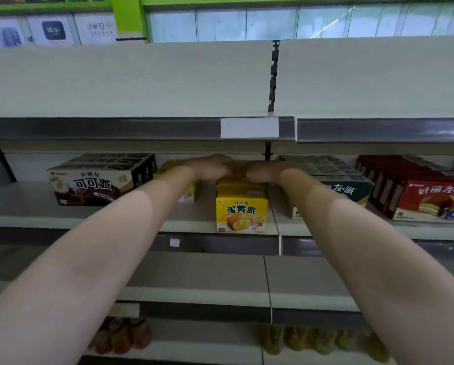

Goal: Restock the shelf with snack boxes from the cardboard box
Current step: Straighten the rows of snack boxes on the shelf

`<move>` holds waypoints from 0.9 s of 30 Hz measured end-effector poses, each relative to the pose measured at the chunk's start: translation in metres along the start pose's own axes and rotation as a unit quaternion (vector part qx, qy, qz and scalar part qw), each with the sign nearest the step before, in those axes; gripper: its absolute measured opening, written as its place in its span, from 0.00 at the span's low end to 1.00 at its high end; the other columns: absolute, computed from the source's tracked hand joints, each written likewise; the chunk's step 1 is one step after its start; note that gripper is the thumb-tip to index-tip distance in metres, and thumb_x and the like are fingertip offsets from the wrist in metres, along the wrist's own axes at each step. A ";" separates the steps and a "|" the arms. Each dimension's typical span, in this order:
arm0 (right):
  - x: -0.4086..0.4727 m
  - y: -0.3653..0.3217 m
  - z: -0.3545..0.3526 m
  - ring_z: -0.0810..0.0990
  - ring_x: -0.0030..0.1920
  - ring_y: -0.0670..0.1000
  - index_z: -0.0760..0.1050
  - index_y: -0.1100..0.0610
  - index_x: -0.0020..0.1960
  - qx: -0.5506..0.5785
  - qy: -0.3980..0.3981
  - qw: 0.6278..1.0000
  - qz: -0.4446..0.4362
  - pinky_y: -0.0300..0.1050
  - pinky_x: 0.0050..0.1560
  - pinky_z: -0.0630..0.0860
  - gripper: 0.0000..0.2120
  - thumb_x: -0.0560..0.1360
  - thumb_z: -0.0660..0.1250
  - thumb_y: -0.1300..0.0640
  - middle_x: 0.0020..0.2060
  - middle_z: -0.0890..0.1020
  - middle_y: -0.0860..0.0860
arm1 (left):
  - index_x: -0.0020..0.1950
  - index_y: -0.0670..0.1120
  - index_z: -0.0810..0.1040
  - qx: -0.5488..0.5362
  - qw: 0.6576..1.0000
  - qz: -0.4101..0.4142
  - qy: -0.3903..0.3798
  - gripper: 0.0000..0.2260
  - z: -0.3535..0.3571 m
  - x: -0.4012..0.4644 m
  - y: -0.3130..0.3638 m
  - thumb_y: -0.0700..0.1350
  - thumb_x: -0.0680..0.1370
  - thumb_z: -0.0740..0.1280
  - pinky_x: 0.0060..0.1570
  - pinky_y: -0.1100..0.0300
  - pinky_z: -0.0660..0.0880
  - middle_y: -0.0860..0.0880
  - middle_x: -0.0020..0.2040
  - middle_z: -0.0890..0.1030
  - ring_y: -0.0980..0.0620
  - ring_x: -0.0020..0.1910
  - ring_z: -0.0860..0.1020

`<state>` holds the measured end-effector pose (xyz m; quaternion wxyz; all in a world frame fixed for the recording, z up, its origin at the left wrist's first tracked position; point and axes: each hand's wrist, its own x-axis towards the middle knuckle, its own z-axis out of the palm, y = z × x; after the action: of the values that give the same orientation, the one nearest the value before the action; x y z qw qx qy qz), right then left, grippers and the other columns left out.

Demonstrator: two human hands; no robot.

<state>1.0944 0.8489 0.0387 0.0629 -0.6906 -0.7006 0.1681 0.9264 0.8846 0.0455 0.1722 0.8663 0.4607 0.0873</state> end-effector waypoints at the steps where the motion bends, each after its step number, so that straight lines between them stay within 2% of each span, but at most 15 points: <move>1: 0.001 0.000 0.006 0.72 0.67 0.58 0.62 0.49 0.77 -0.003 -0.001 1.000 0.007 0.56 0.67 0.68 0.29 0.77 0.54 0.44 0.70 0.72 0.54 | 0.75 0.51 0.68 0.017 1.000 -0.009 -0.017 0.19 0.007 -0.001 -0.002 0.48 0.83 0.57 0.70 0.49 0.65 0.47 0.73 0.71 0.47 0.69 0.70; 3: 0.004 -0.001 0.020 0.77 0.56 0.53 0.65 0.49 0.75 0.034 0.019 0.999 0.000 0.54 0.62 0.73 0.27 0.76 0.52 0.45 0.59 0.78 0.53 | 0.78 0.51 0.62 0.019 1.000 -0.014 -0.016 0.21 0.024 -0.001 -0.004 0.49 0.85 0.53 0.71 0.52 0.58 0.47 0.77 0.64 0.47 0.74 0.65; 4: 0.005 -0.002 0.025 0.78 0.51 0.51 0.68 0.50 0.72 0.057 0.037 0.998 -0.011 0.50 0.56 0.75 0.24 0.77 0.53 0.48 0.56 0.80 0.53 | 0.78 0.51 0.61 0.002 1.000 -0.010 -0.002 0.20 0.029 -0.002 -0.004 0.49 0.85 0.51 0.70 0.54 0.58 0.47 0.78 0.63 0.47 0.74 0.64; 5: 0.006 -0.003 0.029 0.79 0.51 0.51 0.69 0.51 0.71 0.074 0.059 0.995 -0.021 0.47 0.53 0.75 0.22 0.78 0.53 0.52 0.56 0.80 0.54 | 0.78 0.51 0.61 -0.011 1.000 -0.006 0.016 0.20 0.033 -0.001 -0.005 0.48 0.85 0.51 0.68 0.56 0.59 0.46 0.78 0.63 0.47 0.74 0.64; 8: -0.002 -0.006 0.032 0.75 0.63 0.56 0.66 0.56 0.74 0.078 0.103 0.991 -0.034 0.43 0.54 0.68 0.21 0.81 0.54 0.58 0.69 0.72 0.57 | 0.78 0.50 0.63 0.010 0.999 -0.005 0.044 0.20 0.033 -0.002 -0.005 0.49 0.85 0.51 0.69 0.54 0.60 0.46 0.77 0.65 0.46 0.74 0.65; 11: -0.012 -0.010 0.027 0.73 0.67 0.59 0.63 0.58 0.76 0.096 0.160 0.982 -0.025 0.47 0.60 0.72 0.25 0.79 0.59 0.62 0.72 0.69 0.59 | 0.75 0.47 0.68 0.049 0.994 -0.002 0.099 0.19 0.030 -0.002 -0.006 0.48 0.84 0.57 0.68 0.52 0.65 0.44 0.73 0.70 0.43 0.70 0.70; 13: -0.018 -0.009 0.022 0.69 0.70 0.61 0.59 0.57 0.77 0.102 0.191 0.976 0.001 0.50 0.67 0.71 0.27 0.79 0.62 0.61 0.74 0.65 0.60 | 0.71 0.46 0.72 0.044 0.988 -0.006 0.149 0.18 0.025 -0.006 -0.007 0.48 0.82 0.61 0.65 0.51 0.71 0.43 0.69 0.75 0.43 0.66 0.73; 15: -0.029 -0.007 0.014 0.69 0.70 0.62 0.60 0.55 0.76 0.087 0.200 0.976 0.016 0.51 0.66 0.72 0.27 0.79 0.62 0.59 0.73 0.66 0.59 | 0.66 0.47 0.76 0.024 0.984 -0.001 0.174 0.14 0.018 -0.015 -0.006 0.48 0.81 0.63 0.62 0.52 0.73 0.45 0.66 0.77 0.44 0.63 0.75; 17: -0.045 -0.006 0.004 0.73 0.66 0.60 0.67 0.54 0.72 0.063 0.194 0.979 0.018 0.47 0.61 0.73 0.22 0.79 0.63 0.58 0.69 0.71 0.58 | 0.65 0.49 0.77 -0.003 0.992 0.021 0.125 0.16 0.006 -0.029 -0.004 0.54 0.80 0.66 0.63 0.52 0.71 0.47 0.67 0.76 0.46 0.63 0.74; 19: -0.063 -0.005 -0.001 0.76 0.61 0.57 0.73 0.54 0.67 0.049 0.164 0.985 0.005 0.46 0.57 0.75 0.17 0.79 0.65 0.55 0.64 0.76 0.56 | 0.71 0.53 0.71 -0.012 0.999 0.033 0.011 0.27 -0.006 -0.047 0.002 0.62 0.75 0.68 0.69 0.48 0.66 0.50 0.72 0.71 0.48 0.69 0.70; 20: -0.070 -0.006 -0.001 0.77 0.59 0.56 0.74 0.55 0.66 0.061 0.129 0.990 0.002 0.48 0.57 0.77 0.17 0.79 0.65 0.53 0.62 0.77 0.55 | 0.75 0.55 0.66 0.002 0.999 0.025 -0.043 0.34 -0.010 -0.056 0.005 0.66 0.72 0.70 0.72 0.46 0.63 0.51 0.76 0.66 0.48 0.72 0.66; 22: -0.080 -0.008 0.004 0.77 0.60 0.53 0.71 0.51 0.69 0.090 0.034 0.995 0.017 0.49 0.59 0.78 0.26 0.74 0.69 0.47 0.64 0.76 0.52 | 0.79 0.57 0.58 0.065 0.993 0.006 -0.096 0.45 -0.011 -0.071 0.011 0.68 0.67 0.73 0.74 0.44 0.59 0.53 0.79 0.58 0.47 0.77 0.60; 23: -0.084 -0.012 0.007 0.75 0.62 0.52 0.69 0.48 0.71 0.082 -0.003 0.996 0.030 0.50 0.62 0.76 0.33 0.69 0.72 0.42 0.66 0.75 0.49 | 0.79 0.57 0.57 0.095 0.991 0.000 -0.098 0.48 -0.008 -0.075 0.013 0.67 0.65 0.74 0.74 0.44 0.59 0.53 0.80 0.57 0.47 0.77 0.59; 25: -0.087 -0.018 0.020 0.74 0.64 0.52 0.66 0.45 0.73 0.024 -0.031 0.999 0.033 0.53 0.67 0.72 0.43 0.61 0.75 0.38 0.66 0.74 0.46 | 0.79 0.53 0.57 0.107 0.992 -0.002 -0.074 0.46 0.006 -0.081 0.018 0.60 0.68 0.76 0.73 0.46 0.62 0.50 0.79 0.61 0.46 0.76 0.62; 27: -0.082 -0.021 0.036 0.76 0.61 0.54 0.67 0.48 0.72 -0.006 -0.005 0.999 0.040 0.55 0.66 0.72 0.42 0.63 0.78 0.41 0.62 0.77 0.48 | 0.79 0.49 0.59 0.051 0.998 0.005 -0.028 0.39 0.021 -0.083 0.020 0.48 0.73 0.75 0.70 0.49 0.65 0.47 0.76 0.65 0.45 0.73 0.66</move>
<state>1.0660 0.7624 0.0241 0.0483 -0.7179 -0.6735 0.1695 0.9016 0.8007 0.0338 0.1401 0.8785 0.4550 0.0397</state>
